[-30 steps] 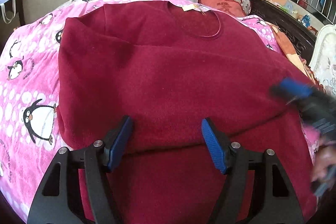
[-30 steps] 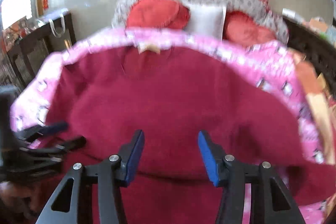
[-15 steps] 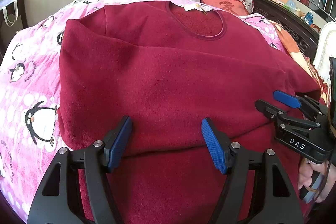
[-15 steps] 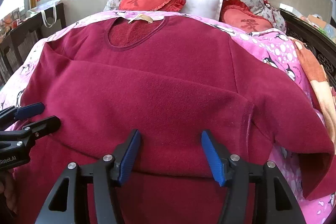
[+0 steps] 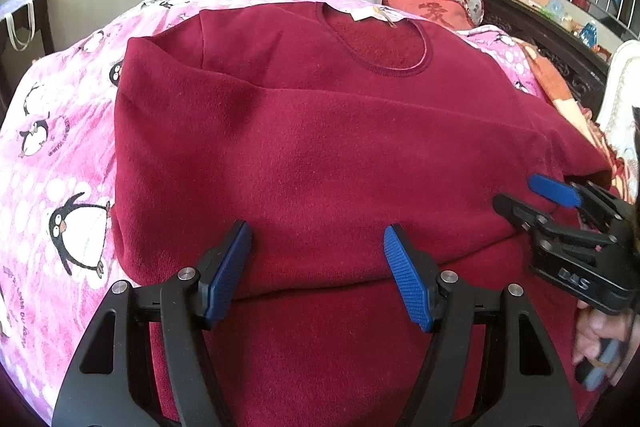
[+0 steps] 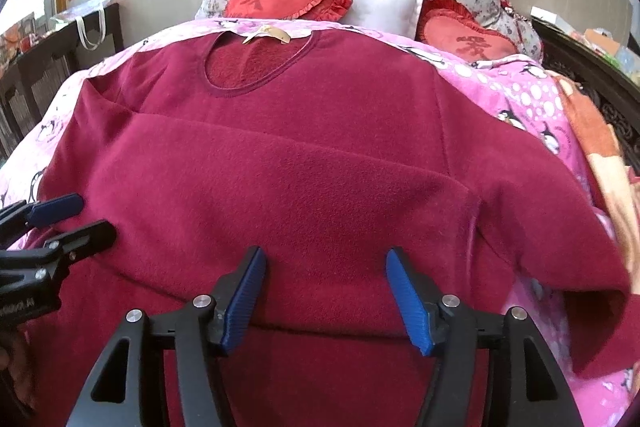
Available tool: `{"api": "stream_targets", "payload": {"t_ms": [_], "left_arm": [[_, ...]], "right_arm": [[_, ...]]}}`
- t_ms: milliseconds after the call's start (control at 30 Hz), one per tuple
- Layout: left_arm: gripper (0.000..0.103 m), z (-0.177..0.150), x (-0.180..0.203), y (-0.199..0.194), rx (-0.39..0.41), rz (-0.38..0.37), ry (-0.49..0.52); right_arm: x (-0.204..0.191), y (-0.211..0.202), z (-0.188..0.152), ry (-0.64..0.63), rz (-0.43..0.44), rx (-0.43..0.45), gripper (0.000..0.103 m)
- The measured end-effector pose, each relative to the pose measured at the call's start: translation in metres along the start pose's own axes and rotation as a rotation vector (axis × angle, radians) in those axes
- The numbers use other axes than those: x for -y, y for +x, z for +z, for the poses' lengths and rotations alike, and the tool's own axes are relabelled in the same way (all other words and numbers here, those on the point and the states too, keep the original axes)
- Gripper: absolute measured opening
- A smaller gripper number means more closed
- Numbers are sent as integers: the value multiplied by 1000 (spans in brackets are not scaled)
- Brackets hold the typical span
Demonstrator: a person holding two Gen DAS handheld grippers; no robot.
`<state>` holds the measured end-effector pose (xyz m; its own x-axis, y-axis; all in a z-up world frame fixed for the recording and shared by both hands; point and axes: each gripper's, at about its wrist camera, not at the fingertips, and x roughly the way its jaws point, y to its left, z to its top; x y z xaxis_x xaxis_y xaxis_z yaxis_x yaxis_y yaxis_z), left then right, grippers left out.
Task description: Fold small clothes
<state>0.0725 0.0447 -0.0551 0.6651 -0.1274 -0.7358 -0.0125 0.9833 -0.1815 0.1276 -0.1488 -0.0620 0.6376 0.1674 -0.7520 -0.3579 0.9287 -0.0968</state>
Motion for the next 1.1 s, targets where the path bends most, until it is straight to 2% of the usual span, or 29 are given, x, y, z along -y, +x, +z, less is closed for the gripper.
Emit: {"api": "stream_targets", "payload": {"t_ms": [67, 133, 200, 267, 367, 433, 667, 733, 833, 933, 1033, 1100], "left_arm": [[69, -1, -1, -2, 4, -9, -5], [69, -2, -1, -4, 8, -12, -7], [69, -2, -1, -4, 6, -8, -4], [70, -3, 2, -5, 5, 10, 9], [71, -3, 5, -4, 1, 27, 24], [71, -3, 5, -4, 2, 28, 23], [71, -3, 4, -3, 1, 29, 20], [71, -2, 4, -3, 1, 29, 18], [71, -1, 5, -1, 0, 33, 18], [71, 0, 6, 0, 0, 35, 18], [71, 0, 6, 0, -1, 34, 17], [71, -1, 5, 0, -1, 34, 17]], "right_arm": [[15, -24, -4, 64, 6, -4, 62], [44, -58, -14, 144, -12, 91, 62], [100, -94, -34, 269, -57, 168, 63], [160, -116, -58, 412, -48, 214, 63], [243, -124, -107, 633, -49, 203, 63], [275, -122, -135, 724, -78, 195, 63], [306, -102, -157, 780, -67, 193, 57], [309, -94, -161, 792, -30, 197, 57], [308, -90, -154, 758, -34, 202, 53], [320, -91, -151, 791, -60, 221, 48], [334, -93, -152, 872, -71, 240, 31], [336, -92, -151, 882, -71, 220, 14]]}}
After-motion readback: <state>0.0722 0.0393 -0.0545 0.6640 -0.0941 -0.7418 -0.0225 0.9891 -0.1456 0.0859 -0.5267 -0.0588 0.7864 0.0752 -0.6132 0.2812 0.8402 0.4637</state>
